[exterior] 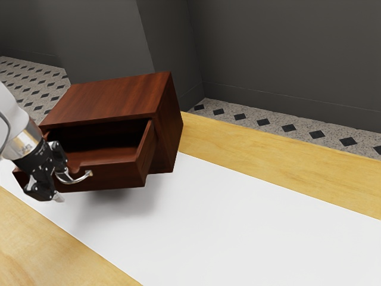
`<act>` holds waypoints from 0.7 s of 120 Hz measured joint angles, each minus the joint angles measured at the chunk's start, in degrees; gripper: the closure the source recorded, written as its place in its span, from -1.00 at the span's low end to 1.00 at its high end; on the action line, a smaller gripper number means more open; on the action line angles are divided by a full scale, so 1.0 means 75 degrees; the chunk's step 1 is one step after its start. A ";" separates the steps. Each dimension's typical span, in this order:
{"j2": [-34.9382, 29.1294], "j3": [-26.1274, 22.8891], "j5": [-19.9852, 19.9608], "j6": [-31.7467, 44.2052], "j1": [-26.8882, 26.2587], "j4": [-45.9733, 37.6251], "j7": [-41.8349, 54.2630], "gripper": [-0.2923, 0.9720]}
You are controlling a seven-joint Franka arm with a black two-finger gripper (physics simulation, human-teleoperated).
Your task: Pull the drawer handle with one arm to open the drawer
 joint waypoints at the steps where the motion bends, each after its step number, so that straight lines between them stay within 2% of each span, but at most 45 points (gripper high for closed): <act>1: 0.0000 0.0000 0.0001 0.0001 0.0001 0.0005 0.0000 0.01; 25: -0.0020 0.0001 0.0095 0.0024 0.0054 0.0282 -0.0001 0.01; 41: 0.0007 -0.0176 0.0218 -0.0096 -0.0118 0.0968 -0.0011 -0.06; 51: 0.0496 -0.0221 0.0279 -0.0610 -0.0814 0.2481 -0.0015 -0.21; 65: 0.1070 -0.0179 0.0573 -0.2041 -0.2183 0.4691 0.0022 -0.35; 69: 0.1112 -0.0030 0.0623 -0.2414 -0.2652 0.4953 0.0053 -0.38; 77: 0.1155 0.0673 0.0656 -0.2996 -0.3895 0.5167 0.0112 -0.42; 84: 0.1166 0.0979 0.0682 -0.3356 -0.4622 0.5059 0.0157 -0.45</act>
